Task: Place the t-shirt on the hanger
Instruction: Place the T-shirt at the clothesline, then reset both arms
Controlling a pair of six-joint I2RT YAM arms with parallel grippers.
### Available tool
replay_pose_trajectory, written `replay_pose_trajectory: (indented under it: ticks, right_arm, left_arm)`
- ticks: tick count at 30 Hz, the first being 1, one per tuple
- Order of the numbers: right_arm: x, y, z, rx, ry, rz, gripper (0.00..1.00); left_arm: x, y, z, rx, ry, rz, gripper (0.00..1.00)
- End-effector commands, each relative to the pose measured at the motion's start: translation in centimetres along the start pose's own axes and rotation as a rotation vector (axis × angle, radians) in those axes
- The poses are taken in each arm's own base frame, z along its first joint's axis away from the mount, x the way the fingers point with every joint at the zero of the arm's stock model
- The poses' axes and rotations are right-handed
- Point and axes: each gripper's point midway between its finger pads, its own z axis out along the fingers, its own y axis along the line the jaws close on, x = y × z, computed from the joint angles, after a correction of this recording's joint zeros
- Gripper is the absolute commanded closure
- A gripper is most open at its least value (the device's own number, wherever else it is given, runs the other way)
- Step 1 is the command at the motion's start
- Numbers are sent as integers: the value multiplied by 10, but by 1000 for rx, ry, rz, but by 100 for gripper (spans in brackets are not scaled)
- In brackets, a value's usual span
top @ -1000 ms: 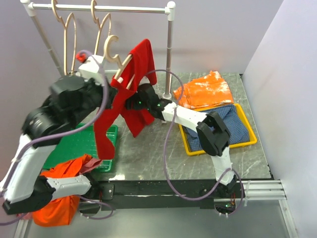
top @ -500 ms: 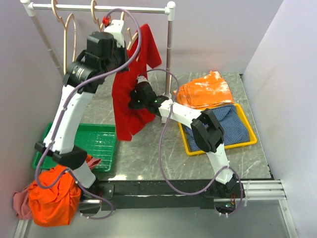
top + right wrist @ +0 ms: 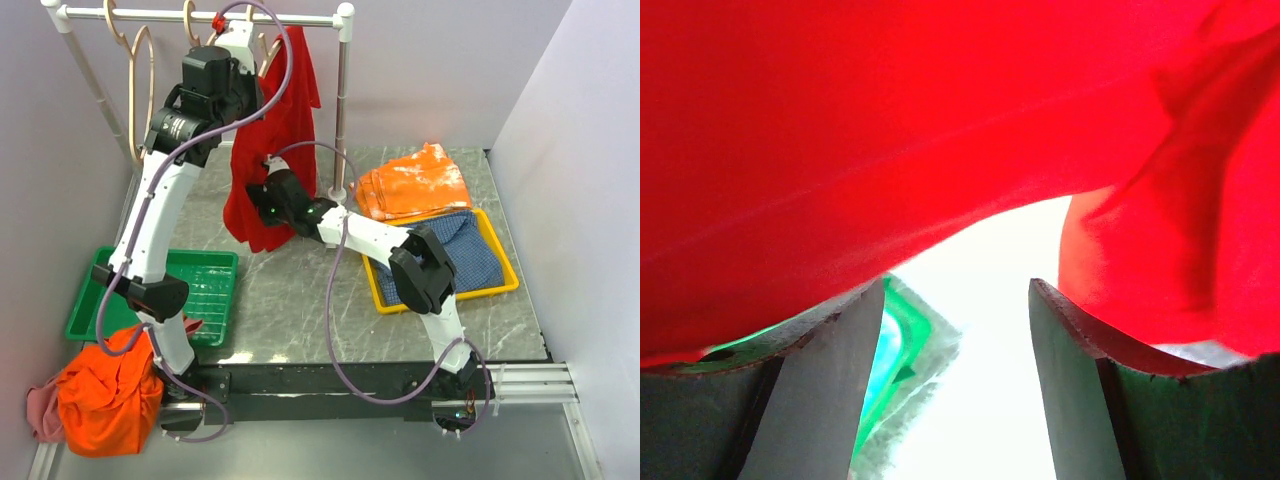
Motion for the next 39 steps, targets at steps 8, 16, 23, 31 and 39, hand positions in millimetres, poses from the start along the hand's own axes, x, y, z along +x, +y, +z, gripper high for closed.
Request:
replay_pose_trajectory:
  ticks: [8,16,23,31,39]
  right_arm:
    - [-21,32,-37,-66,-67,-23,33]
    - [-27,38,-71,-47,-124,-49,32]
    - [-49,42,-119,-37,-206,-35,27]
    - [-58,26,-188,-1,-314,-14,22]
    - [-44,-14,-252,66,-436,50,21]
  left_arm:
    - [-24,0,25,62,-114,-24,99]
    - [-19,6,31,68,-107,-42,85]
    - [-49,3,-11,95,-212,-47,12]
    - [-47,-9,-96,198,-304,-146,4]
    - [39,-60,-152,386,-232,-224,4]
